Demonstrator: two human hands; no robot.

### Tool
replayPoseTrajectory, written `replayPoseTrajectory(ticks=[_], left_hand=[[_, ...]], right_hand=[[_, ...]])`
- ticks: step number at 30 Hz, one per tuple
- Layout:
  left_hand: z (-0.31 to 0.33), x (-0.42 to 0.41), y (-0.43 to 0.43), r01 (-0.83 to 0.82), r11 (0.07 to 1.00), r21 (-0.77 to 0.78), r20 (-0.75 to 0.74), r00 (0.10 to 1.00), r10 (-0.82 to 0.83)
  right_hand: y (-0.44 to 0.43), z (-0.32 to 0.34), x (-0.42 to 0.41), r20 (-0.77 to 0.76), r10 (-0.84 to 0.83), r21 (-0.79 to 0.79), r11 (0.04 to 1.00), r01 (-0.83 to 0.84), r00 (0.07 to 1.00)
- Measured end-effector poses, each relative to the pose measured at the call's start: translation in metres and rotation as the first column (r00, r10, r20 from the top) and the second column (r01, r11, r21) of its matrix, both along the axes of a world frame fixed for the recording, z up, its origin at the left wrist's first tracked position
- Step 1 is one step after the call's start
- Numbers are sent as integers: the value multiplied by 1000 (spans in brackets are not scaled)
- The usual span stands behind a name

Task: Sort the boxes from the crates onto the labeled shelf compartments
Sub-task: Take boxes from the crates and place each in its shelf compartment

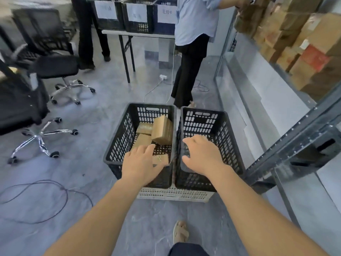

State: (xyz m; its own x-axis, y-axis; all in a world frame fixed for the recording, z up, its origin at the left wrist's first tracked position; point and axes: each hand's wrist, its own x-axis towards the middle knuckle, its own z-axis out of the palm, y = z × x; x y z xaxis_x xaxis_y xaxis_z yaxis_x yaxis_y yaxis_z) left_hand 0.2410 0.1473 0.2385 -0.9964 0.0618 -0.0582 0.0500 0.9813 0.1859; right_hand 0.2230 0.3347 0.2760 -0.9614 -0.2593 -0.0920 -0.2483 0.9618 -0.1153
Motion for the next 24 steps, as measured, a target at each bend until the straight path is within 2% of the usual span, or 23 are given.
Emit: replayPoseTrajectory(ticks=[12, 18, 24], left_hand=[[12, -114, 19, -114, 993, -31, -31, 993, 113], [4, -131, 2, -190, 980, -58, 14, 981, 191], [-16, -149, -19, -240, 971, -19, 44, 970, 241]], right_hand=[[9, -3, -135, 1, 152, 6, 988, -152, 988], [-11, -18, -164, 41, 220, -1, 975, -220, 975], [-35, -29, -183, 98, 261, 14, 964, -264, 960]])
